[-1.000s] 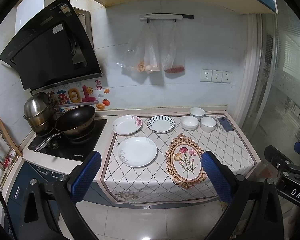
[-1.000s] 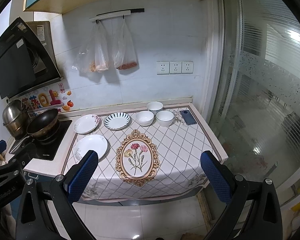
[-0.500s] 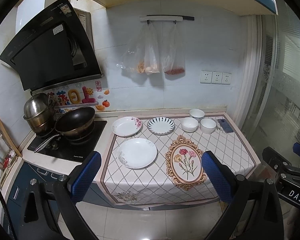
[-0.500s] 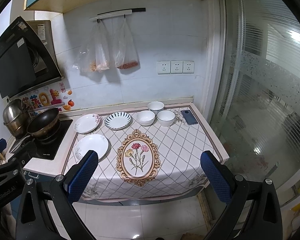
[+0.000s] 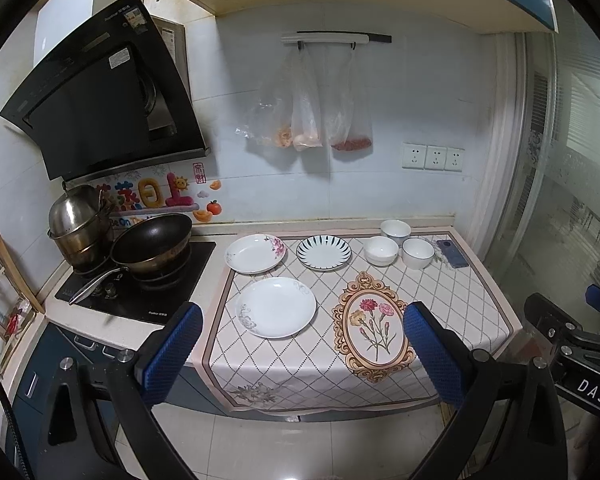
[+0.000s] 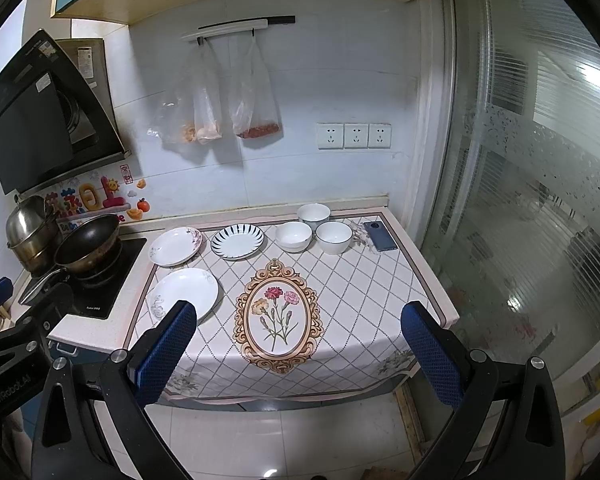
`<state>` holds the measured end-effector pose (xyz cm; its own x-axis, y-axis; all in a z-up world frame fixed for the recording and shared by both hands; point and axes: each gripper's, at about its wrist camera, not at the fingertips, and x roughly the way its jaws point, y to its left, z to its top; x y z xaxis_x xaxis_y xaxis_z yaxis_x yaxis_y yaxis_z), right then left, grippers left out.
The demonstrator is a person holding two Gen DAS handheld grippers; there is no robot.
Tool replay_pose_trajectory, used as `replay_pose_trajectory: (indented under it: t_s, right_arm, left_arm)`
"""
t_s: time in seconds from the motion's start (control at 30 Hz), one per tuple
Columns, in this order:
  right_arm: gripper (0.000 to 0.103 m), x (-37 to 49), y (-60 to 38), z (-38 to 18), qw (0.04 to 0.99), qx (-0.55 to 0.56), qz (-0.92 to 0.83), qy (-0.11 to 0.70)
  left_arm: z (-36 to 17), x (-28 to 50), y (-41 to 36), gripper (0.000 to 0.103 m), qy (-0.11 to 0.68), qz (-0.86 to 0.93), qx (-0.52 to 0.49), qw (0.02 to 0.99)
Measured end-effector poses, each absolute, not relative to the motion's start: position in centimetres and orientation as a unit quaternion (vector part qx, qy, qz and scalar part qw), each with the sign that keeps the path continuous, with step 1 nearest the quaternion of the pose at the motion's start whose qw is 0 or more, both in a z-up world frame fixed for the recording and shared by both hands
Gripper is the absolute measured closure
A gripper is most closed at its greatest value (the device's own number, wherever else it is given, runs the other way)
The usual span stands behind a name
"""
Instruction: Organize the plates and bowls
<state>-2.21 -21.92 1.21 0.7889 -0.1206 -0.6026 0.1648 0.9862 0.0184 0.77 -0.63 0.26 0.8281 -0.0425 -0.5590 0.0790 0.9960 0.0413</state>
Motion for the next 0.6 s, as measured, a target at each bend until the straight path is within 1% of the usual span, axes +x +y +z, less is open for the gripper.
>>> replay_pose_trajectory:
  t_s: [0.6]
  right_arm:
    - [0.000, -2.11, -21.40, 1.30, 0.945, 0.035, -0.073, 0.316]
  left_arm:
    - [0.21, 0.69, -0.10, 0.000, 0.288, -0.030, 0.028, 0.957]
